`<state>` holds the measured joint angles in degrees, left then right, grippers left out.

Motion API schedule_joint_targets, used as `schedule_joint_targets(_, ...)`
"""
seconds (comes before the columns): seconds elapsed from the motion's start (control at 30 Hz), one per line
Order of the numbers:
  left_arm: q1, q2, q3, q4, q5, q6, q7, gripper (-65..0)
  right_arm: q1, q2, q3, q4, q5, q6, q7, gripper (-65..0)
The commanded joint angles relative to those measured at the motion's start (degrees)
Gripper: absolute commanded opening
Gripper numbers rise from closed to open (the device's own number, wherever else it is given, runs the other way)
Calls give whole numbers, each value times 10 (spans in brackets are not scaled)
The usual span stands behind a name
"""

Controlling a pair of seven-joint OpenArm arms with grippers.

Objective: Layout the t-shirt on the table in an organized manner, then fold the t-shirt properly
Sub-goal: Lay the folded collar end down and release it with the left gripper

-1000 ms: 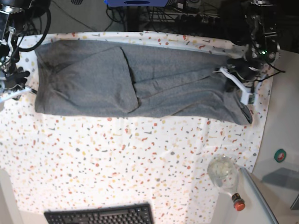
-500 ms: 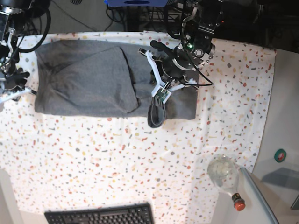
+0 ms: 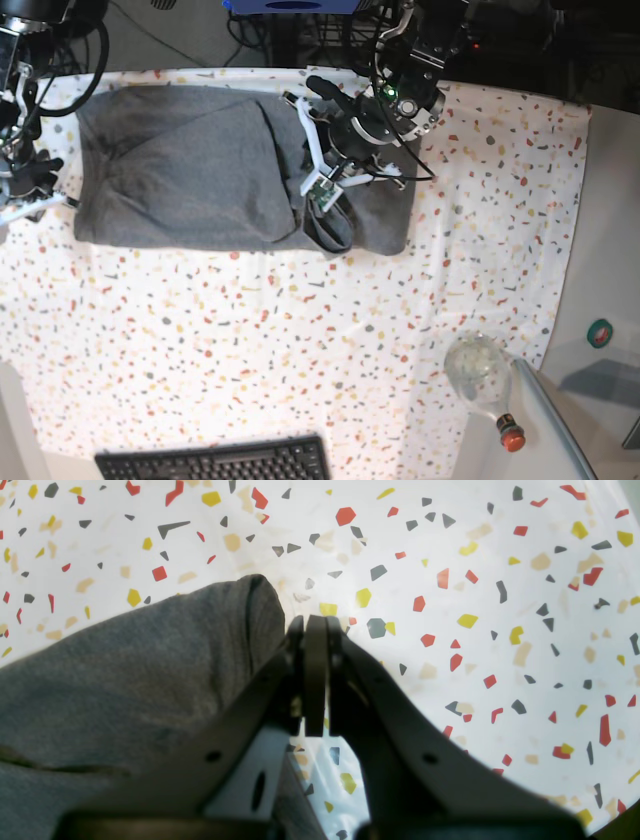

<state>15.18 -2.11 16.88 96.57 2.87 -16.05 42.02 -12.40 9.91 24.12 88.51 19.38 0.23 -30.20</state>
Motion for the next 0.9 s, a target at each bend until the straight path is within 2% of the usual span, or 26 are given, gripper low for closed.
schedule_joint_targets(0.0, -3, 2, 1, 9, -5, -1, -10, -650, 4, 9, 3, 9, 2, 3, 11, -650)
schedule_joint_targets(0.87, -8, 3, 0, 8, -4, 0, -10, -650, 4, 9, 3, 11, 2, 3, 11, -650)
